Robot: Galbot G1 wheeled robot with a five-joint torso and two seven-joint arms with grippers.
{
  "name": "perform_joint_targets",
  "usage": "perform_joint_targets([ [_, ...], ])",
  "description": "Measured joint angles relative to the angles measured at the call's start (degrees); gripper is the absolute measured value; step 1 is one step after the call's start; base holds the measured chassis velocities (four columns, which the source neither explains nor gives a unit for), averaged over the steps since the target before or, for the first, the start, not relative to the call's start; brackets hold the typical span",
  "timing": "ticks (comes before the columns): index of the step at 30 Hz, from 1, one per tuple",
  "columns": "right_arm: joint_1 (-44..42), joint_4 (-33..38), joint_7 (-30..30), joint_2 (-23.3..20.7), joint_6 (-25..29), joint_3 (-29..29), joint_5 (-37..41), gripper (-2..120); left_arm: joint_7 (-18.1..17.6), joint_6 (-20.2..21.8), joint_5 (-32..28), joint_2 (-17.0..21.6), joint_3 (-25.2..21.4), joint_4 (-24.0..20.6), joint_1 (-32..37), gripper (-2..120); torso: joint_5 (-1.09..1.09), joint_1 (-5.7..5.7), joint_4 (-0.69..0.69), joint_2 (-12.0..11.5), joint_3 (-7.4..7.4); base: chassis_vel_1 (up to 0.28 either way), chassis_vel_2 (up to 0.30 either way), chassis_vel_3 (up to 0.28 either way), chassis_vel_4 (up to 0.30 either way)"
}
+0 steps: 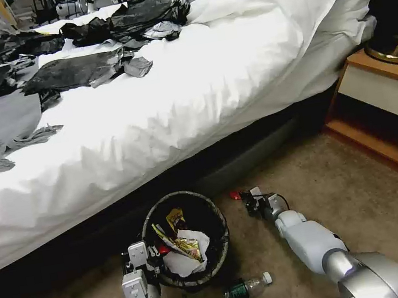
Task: Pick up the trash bin, then pick up the garbage from the floor and place it into the trash bin.
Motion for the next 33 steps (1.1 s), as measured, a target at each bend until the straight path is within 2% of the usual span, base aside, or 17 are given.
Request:
perform_joint_targets([
  [17, 0.0, 0.0, 0.5, -0.3, 2.1, 0.0, 0.1, 0, 0.0, -0.1, -0.3, 0.1, 0.0, 0.3, -0.6, 0, -0.01, 0.00, -0.01, 0.0, 0.00, 0.000, 0.000, 0.000, 0.000],
  [20, -0.9, 2.2, 1.0, -0.7, 3.2, 0.0, 0.9, 0, 0.0, -0.1, -0.5, 0.1, 0.0, 0.3, -0.6, 0, -0.02, 0.01, 0.00, 0.0, 0.00, 0.000, 0.000, 0.000, 0.000],
  [24, -6.6, 12.6, 2.1, -3.0, 4.7, 0.2, 2.2, 0, 0.0, 0.1, -1.2, 0.5, -0.5, 0.4, -1.0, 0, -0.02, 0.00, 0.00, 0.0, 0.00, 0.000, 0.000, 0.000, 0.000],
  [25, -6.6, 12.6, 2.1, -3.0, 4.7, 0.2, 2.2, 0, 0.0, 0.1, -1.2, 0.5, -0.5, 0.4, -1.0, 0, -0.02, 0.00, 0.00, 0.0, 0.00, 0.000, 0.000, 0.000, 0.000],
  [32, -18.0, 27.9, 2.8, -7.3, 6.2, 1.9, 4.8, 0, 0.0, 0.6, -1.9, 0.9, -0.6, 0.5, -1.7, 0, 0.00, 0.00, -0.02, 0.0, 0.01, 0.000, 0.000, 0.000, 0.000],
  [33, -18.0, 27.9, 2.8, -7.3, 6.2, 1.9, 4.8, 0, 0.0, 0.6, -1.9, 0.9, -0.6, 0.5, -1.7, 0, 0.00, 0.00, -0.02, 0.0, 0.01, 0.000, 0.000, 0.000, 0.000],
])
